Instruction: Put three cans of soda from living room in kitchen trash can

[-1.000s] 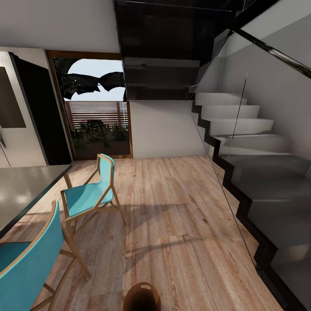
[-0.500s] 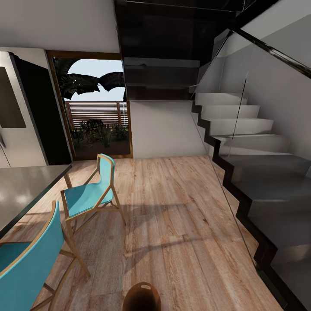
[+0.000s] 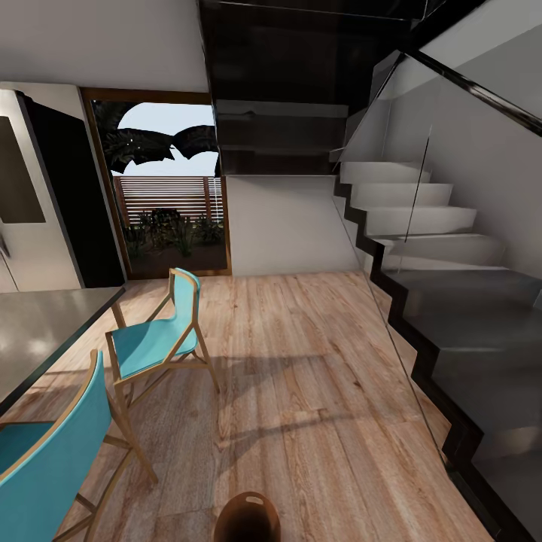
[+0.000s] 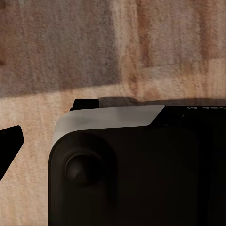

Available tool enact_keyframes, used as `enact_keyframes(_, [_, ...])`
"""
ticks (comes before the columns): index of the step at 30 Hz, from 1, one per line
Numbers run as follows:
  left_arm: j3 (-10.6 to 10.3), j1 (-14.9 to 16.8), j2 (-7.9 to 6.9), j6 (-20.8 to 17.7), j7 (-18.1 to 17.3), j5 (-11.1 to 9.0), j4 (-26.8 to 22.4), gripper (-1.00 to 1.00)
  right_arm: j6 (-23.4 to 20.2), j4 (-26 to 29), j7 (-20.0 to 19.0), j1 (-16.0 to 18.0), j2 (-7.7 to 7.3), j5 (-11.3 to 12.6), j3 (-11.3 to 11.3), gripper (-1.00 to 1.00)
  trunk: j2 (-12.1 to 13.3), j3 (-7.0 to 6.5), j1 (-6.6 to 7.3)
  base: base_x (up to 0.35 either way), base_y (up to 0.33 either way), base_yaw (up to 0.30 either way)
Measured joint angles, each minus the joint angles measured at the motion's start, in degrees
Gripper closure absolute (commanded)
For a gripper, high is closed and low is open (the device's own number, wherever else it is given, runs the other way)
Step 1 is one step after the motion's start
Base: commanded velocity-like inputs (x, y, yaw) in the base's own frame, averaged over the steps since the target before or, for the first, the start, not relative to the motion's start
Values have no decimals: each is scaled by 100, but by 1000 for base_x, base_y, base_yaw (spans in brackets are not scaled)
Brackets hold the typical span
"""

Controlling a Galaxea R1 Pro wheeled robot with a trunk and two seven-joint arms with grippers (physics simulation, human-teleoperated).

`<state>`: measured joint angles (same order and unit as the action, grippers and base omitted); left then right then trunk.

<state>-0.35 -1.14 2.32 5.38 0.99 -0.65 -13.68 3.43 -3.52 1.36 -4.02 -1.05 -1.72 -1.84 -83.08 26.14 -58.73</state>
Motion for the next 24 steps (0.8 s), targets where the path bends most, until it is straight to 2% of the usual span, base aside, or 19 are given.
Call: enact_keyframes(24, [0,0,0,0,0,0,0,-100,0,0,0,0,0,0,0,-100,0,0,0,0,0,0])
